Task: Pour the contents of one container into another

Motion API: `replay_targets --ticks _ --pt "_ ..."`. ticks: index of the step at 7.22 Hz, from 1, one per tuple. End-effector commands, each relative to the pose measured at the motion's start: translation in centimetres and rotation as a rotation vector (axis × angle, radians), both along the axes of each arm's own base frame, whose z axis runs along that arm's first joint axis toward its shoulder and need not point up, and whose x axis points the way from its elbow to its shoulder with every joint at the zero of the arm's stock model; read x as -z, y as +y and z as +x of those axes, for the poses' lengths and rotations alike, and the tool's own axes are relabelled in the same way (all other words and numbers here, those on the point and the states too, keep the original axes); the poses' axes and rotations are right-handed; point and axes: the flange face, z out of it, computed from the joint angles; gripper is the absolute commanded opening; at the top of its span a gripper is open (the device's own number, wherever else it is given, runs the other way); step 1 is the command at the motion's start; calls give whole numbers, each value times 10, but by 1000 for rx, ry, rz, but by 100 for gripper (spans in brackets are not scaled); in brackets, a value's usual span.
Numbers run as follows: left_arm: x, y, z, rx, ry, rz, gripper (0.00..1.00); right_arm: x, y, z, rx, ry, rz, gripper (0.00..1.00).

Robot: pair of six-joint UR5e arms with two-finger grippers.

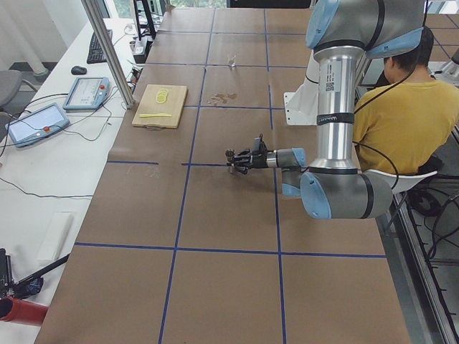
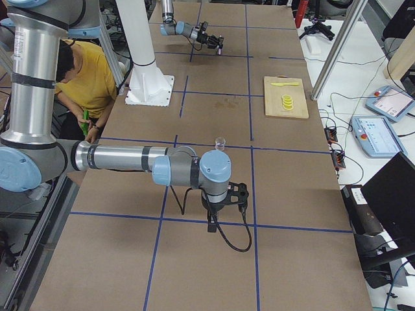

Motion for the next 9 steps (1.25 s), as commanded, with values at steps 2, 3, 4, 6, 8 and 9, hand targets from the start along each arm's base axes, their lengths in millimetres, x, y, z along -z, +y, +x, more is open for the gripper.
replay_targets --ticks 2,3,4,6,8,9 --pt "0 0 0 -1 -2 0 5 0 0 0 0 1 0 100" --pt "0 0 0 -1 -3 1 7 0 0 0 0 1 0 100" --pt "1 1 1 -2 -2 1 10 0 0 0 0 1 0 100" --pt "1 3 3 -8 1 1 18 -1 1 0 0 1 -2 100" --pt "1 3 3 -9 1 1 21 0 0 0 0 2 0 100" --pt "1 3 3 -9 0 1 23 -1 1 0 0 1 -2 100"
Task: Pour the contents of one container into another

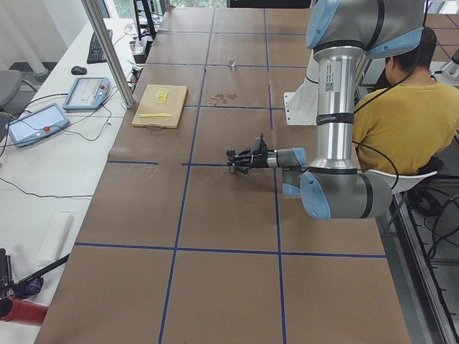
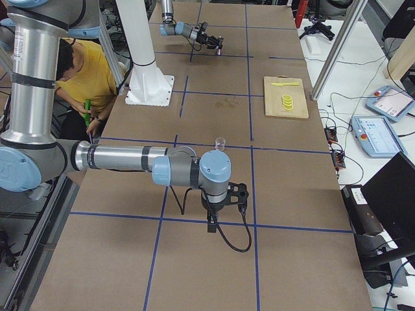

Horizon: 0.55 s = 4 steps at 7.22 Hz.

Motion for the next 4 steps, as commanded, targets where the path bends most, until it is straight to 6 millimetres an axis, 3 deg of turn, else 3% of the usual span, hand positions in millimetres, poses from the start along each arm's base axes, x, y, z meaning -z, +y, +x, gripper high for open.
replay_targets --ticks 1,4 --pt "0 0 0 0 1 0 24 0 0 0 0 -1 -1 100" --pt "0 0 0 0 1 0 25 0 0 0 0 1 1 100"
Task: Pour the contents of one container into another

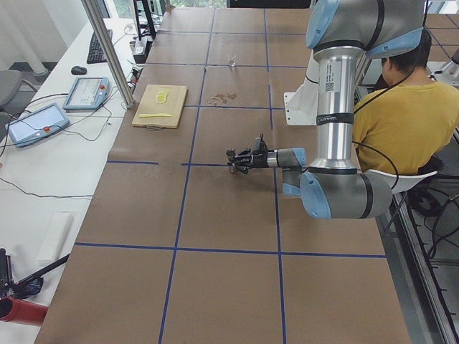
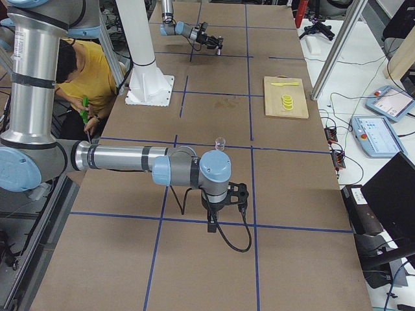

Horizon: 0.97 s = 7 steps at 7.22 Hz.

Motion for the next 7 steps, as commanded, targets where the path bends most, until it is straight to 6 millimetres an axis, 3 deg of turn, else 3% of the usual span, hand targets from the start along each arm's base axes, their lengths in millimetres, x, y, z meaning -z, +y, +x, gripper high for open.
replay_targets --ticks 1,7 --pt "0 0 0 0 2 0 27 0 0 0 0 0 2 100" --pt "-1 0 0 2 1 0 40 1 0 0 0 0 2 100"
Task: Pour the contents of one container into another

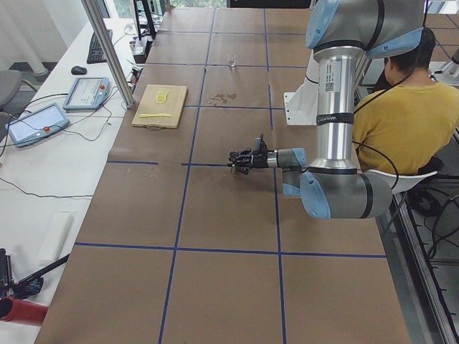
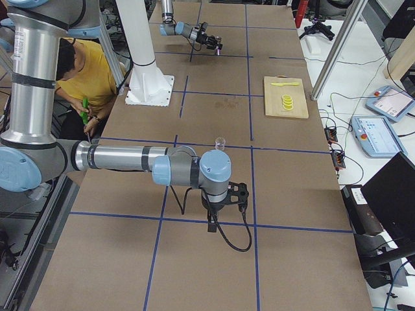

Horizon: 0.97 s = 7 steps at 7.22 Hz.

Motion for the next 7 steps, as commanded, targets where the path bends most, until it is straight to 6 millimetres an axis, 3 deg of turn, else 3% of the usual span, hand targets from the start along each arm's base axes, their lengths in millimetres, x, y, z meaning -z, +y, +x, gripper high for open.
replay_targets --ticks 1,4,6,7 --pt "0 0 0 0 1 0 41 0 0 0 0 0 0 100" --pt "0 -1 -2 3 7 1 52 1 0 0 0 0 3 100" --pt "2 0 -5 6 33 3 77 1 0 0 0 0 3 100" --pt "3 -1 -8 19 50 9 100 1 -1 1 -2 0 3 100"
